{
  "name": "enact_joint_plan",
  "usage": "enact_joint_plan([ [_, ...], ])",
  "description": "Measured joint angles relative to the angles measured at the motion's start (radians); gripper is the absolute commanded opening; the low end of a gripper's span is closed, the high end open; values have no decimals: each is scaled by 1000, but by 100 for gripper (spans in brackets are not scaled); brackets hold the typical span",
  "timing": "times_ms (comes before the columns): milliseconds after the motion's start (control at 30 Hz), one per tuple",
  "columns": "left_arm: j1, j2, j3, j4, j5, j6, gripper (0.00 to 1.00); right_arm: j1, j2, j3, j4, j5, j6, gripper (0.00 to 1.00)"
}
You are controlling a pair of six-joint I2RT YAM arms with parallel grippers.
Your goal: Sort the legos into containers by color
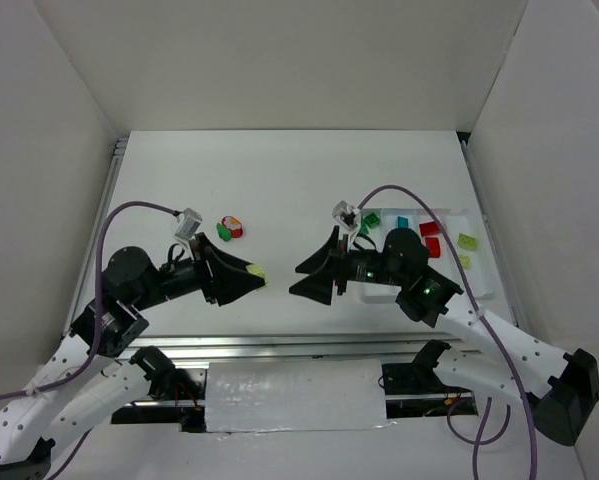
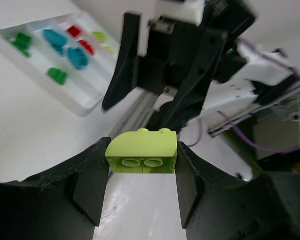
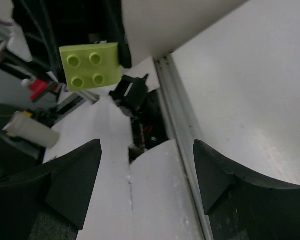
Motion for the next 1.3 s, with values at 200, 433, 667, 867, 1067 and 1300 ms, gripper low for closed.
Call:
enact_joint_plan([
  [200,0,23,-50,207,138,-87,0,90,3,-90,249,-61,132,80],
  [433,0,-31,-116,237,175,-55,0,148,0,-22,172,143,358,81],
  [667,-1,-153,-135,201,143,147,3,184,-17,21,-57,314,628,83],
  [867,-1,-126,-196,265,153,246,6,214,31,101,-109,316,716,83],
  [1067,-10,-58,-227,312,177,298,5,249,41,139,-151,329,753,82],
  [1300,-34,-63,-230,357,177,336,5,279,77,149,-159,337,784,80],
])
